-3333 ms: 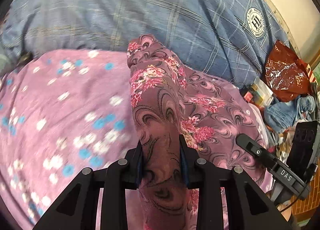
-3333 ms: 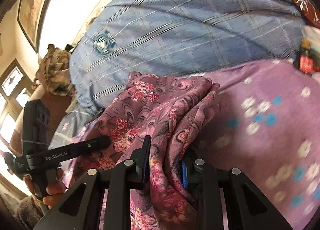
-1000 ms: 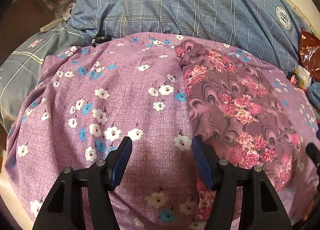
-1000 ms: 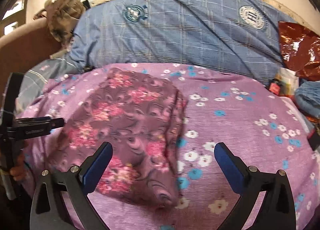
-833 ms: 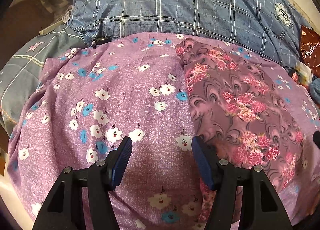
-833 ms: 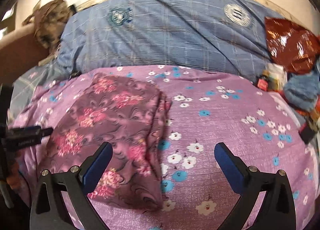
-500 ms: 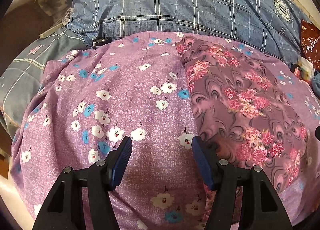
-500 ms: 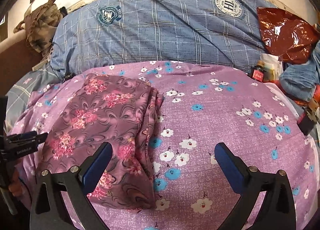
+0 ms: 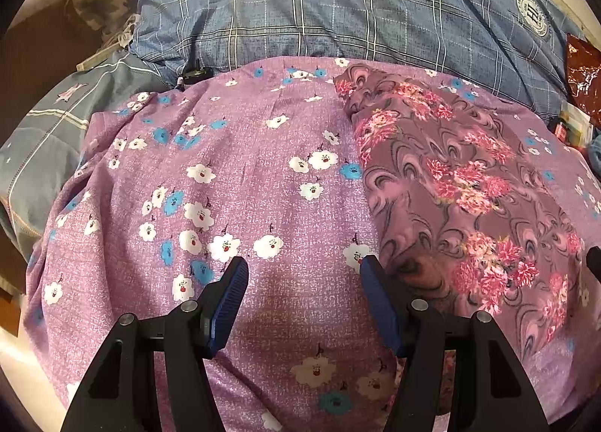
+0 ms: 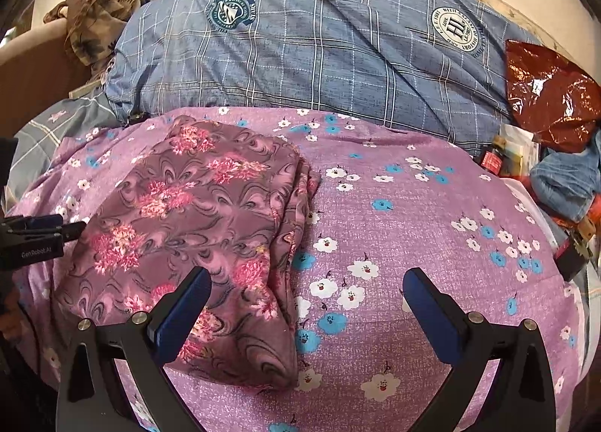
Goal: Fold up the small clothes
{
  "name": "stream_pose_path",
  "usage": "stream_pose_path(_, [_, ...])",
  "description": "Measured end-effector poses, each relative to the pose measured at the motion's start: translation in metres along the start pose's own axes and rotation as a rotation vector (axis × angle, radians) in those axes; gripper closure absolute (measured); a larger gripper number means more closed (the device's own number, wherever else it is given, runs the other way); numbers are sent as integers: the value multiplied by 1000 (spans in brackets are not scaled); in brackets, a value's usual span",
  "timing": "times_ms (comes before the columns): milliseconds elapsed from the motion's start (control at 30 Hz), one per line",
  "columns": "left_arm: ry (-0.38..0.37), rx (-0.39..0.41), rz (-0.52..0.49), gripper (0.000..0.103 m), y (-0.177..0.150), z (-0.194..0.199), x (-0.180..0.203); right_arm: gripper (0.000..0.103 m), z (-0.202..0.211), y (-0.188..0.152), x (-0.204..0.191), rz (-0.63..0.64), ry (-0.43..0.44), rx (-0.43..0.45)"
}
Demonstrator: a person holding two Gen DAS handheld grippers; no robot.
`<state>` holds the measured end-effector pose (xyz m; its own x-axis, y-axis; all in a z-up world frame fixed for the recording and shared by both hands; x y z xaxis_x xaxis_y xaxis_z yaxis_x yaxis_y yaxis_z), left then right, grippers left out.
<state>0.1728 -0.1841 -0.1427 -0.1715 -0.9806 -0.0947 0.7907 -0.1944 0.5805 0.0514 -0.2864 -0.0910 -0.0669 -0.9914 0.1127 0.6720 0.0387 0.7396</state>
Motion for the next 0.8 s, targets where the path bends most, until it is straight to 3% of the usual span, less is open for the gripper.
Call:
stream_pose_path(267, [3,3,-1,41,-3,5,2,0,6,-5,-2,49,-15,9])
stream_pose_path(800, [19,19,-36,41,-7,11,6,0,4,-5,22,-73,8,-17])
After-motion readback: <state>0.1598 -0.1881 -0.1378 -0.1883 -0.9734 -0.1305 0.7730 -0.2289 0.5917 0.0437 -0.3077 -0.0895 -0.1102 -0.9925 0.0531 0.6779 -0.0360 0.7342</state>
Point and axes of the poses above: each gripper's, at about its wrist camera, not at the fingertips, and z roughly against the way its jaws point, x to its right, y to its top, the point moved 4 cm from there along -z, roughly the way its jaws point, and after that the axes turned 3 degrees about -z, right-handed, at the moved point
